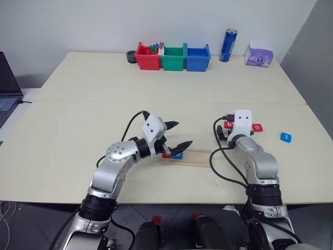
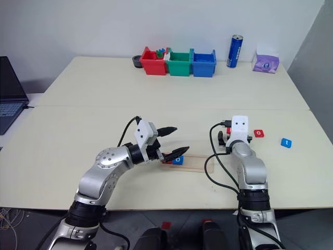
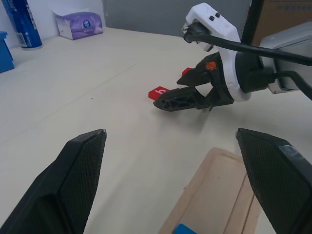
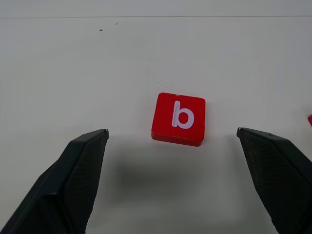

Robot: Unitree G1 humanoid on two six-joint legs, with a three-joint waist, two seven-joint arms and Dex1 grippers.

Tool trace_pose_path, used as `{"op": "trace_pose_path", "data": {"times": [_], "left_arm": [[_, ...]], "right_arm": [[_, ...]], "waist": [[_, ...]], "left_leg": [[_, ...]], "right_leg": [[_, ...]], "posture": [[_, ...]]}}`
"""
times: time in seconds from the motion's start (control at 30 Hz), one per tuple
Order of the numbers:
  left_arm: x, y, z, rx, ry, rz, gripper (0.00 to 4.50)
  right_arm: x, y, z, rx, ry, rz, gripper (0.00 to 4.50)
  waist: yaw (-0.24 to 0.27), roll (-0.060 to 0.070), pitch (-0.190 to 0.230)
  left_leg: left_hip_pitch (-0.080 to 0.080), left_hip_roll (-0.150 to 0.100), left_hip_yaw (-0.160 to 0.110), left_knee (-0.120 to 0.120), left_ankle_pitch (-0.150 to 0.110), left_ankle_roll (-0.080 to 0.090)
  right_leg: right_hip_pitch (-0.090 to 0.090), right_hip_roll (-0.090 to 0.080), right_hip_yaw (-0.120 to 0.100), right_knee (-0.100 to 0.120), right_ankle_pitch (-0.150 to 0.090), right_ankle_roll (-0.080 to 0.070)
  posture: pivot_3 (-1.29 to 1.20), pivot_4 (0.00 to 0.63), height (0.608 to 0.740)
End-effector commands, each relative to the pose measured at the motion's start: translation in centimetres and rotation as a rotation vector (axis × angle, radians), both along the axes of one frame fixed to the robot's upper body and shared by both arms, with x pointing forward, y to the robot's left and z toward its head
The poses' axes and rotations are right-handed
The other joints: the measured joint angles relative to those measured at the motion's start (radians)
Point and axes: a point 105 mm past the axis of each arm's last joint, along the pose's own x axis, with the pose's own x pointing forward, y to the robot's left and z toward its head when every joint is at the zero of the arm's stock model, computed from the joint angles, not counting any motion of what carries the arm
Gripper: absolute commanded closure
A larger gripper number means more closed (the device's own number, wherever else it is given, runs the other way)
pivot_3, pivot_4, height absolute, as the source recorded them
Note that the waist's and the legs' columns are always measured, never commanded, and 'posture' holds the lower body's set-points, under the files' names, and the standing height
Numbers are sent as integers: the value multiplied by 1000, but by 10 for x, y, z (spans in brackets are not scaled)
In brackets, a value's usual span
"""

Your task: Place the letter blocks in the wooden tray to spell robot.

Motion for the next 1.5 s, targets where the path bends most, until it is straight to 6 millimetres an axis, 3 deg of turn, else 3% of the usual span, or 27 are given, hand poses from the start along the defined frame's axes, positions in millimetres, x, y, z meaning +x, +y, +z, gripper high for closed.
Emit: {"op": "trace_pose_path", "data": {"times": [0.03, 0.37, 0.73, 0.9, 1.0, 1.23, 1.33, 1.5], "left_arm": [[-6, -6, 12, -12, -44, -32, 17], [-3, -9, 17, -14, -62, -28, 17], [-3, -10, 17, -13, -68, -16, 17], [-3, -11, 16, -11, -67, -17, 17], [-3, -10, 16, -8, -67, -19, 0], [-3, -10, 16, -2, -66, -21, 0], [-5, -10, 16, 0, -65, -27, 0], [-26, -16, 11, 32, -47, -145, 0]], "right_arm": [[10, -1, 15, 16, -62, -21, 0], [23, 4, 9, 7, -54, -34, 0], [26, -17, -1, 0, -27, -141, 0], [25, -18, -6, 30, -9, -152, 0], [23, -17, -7, 53, -14, -162, 598], [20, -13, -8, 45, -9, -144, 3057], [15, -11, -7, 30, 1, -120, 3035], [-18, -11, 6, -12, 25, -3, 3035]], "waist": [[0, 0, 0], [0, 0, 0], [0, 0, 0], [1, 0, 0], [0, 0, 0], [0, 0, 0], [0, 0, 0], [2, 0, 0]], "left_leg": [[0, 0, 0, 0, 0, 0], [0, 0, 0, 0, 0, 0], [0, 0, 0, 0, 0, 0], [0, 0, 0, 0, 0, 0], [0, 0, 0, 0, 0, 0], [0, 0, 0, 0, 0, 0], [0, 0, 0, 0, 0, 0], [-2, 0, -1, -1, 0, 0]], "right_leg": [[0, 0, 0, 0, 0, 0], [0, 0, 0, 0, 0, 0], [0, 0, 0, 0, 0, 0], [0, 0, 0, 0, 0, 0], [0, 0, 0, 0, 0, 0], [0, 0, 0, 0, 0, 0], [0, 0, 0, 0, 0, 0], [-1, 0, 0, -1, 0, 0]], "posture": [[0, 150, 740], [0, 150, 740], [0, 150, 740], [0, 150, 740], [0, 150, 740], [0, 150, 740], [0, 150, 740], [0, 150, 740]]}}
